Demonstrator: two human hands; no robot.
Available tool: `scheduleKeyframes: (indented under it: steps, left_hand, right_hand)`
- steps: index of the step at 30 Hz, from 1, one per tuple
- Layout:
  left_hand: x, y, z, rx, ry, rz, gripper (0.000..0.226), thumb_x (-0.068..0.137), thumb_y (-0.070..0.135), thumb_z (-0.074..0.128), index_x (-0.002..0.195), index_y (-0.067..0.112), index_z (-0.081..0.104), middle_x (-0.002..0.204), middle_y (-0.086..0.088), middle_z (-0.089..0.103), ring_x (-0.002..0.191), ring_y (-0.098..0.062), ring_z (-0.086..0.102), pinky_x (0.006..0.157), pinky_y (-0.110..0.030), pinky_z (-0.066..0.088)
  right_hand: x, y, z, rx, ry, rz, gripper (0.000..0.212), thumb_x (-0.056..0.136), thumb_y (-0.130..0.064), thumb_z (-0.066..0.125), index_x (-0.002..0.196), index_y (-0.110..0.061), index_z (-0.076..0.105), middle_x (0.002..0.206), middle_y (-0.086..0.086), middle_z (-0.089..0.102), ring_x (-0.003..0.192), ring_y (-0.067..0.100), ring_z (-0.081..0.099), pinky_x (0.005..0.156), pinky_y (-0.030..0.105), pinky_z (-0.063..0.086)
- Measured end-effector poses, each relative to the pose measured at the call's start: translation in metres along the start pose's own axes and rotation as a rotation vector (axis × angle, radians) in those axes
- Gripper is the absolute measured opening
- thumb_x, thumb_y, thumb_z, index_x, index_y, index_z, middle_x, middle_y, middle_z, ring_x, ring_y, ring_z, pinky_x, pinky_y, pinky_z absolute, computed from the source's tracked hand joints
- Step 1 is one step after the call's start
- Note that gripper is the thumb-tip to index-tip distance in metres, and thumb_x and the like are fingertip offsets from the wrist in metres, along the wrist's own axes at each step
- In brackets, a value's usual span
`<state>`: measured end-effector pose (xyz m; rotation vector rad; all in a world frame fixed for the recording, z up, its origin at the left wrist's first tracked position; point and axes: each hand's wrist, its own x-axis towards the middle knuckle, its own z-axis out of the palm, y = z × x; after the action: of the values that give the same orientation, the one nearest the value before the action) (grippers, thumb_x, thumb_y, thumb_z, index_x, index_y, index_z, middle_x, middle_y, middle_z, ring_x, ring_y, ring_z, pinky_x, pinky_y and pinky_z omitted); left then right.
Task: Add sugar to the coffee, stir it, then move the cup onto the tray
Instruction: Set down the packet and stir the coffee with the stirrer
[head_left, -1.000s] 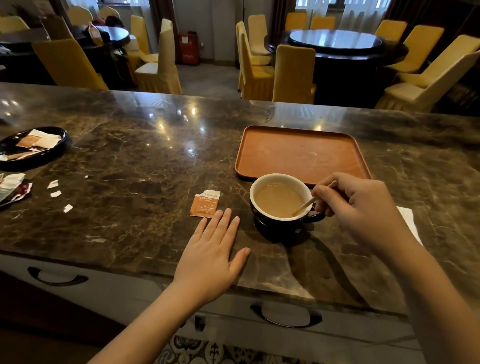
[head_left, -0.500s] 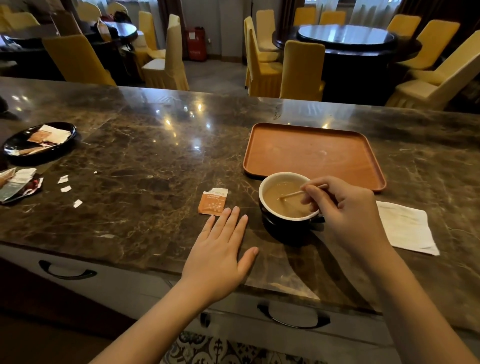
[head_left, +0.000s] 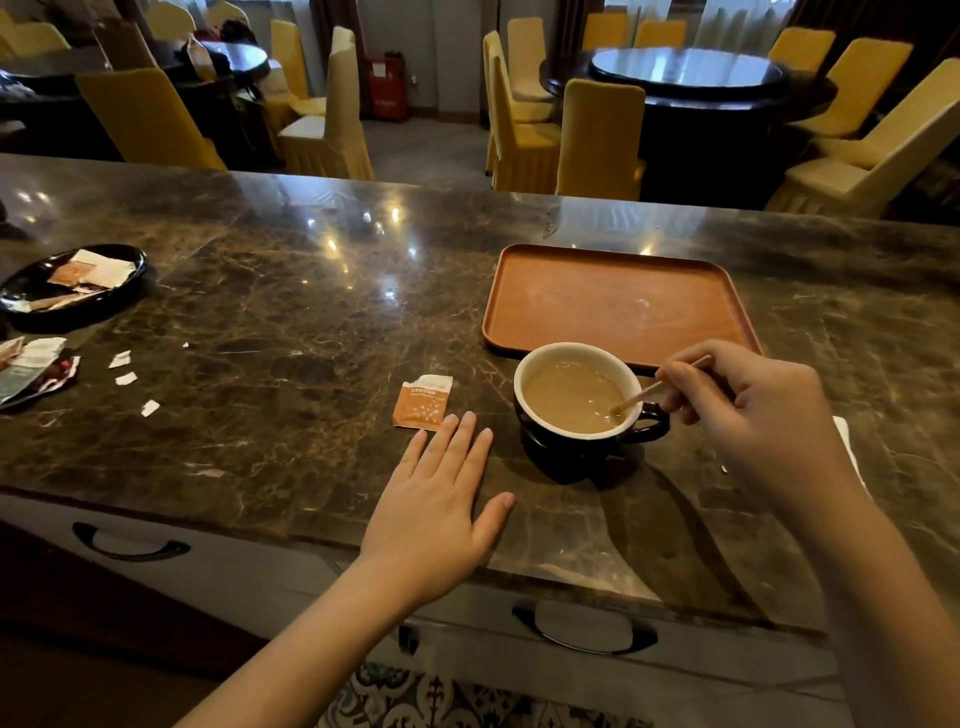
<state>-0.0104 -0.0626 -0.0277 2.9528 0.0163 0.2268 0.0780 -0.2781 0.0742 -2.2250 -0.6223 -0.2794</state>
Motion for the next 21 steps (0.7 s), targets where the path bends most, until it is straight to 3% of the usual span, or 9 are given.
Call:
scheduleKeyframes:
  steps: [6,8,13,21]
  left_hand:
    - [-0.0003,0.0003,-0.0003,-0.001,-0.011,-0.001,0.07,0.083,0.061,0.003,0.141,0.023,0.003,0.153,0.002,-0.003,0.138,-0.011,-0.012,0.111,-0.032,-0.009]
    - [-0.0003,0.0003,-0.0005,0.006,-0.01,0.0,0.072,0.08,0.061,-0.003,0.141,0.023,0.002,0.153,0.001,-0.002,0.138,-0.011,-0.012,0.111,-0.032,-0.009]
    - [-0.0005,0.0007,-0.0009,-0.002,-0.012,-0.002,0.075,0.078,0.062,-0.006,0.141,0.023,0.002,0.152,0.002,-0.003,0.138,-0.011,-0.011,0.11,-0.032,-0.01]
    - [-0.0003,0.0005,-0.0012,-0.005,-0.005,-0.001,0.075,0.078,0.062,-0.006,0.141,0.023,0.004,0.153,0.001,-0.001,0.138,-0.012,-0.01,0.11,-0.032,-0.01]
  right_hand:
    - [0.0012,-0.0046,0.0016,0.019,0.139,-0.069,0.014,0.088,-0.014,0.052,0.089,-0.011,0.065,0.07,0.003,0.064,0.069,0.009,0.063,0.058,0.017,0.051]
    - [0.0028,-0.0031,0.003,0.014,0.152,-0.078,0.013,0.088,-0.012,0.052,0.09,-0.01,0.065,0.07,0.004,0.064,0.068,0.011,0.063,0.063,0.019,0.049]
    - [0.0031,0.0005,0.0067,-0.014,0.183,-0.099,0.014,0.089,-0.012,0.052,0.092,-0.009,0.065,0.072,0.003,0.064,0.068,0.01,0.062,0.059,0.017,0.049]
    - [-0.003,-0.0028,0.0102,-0.008,0.246,-0.116,0.018,0.089,-0.019,0.051,0.095,-0.01,0.065,0.074,-0.002,0.063,0.071,-0.001,0.059,0.059,0.005,0.043]
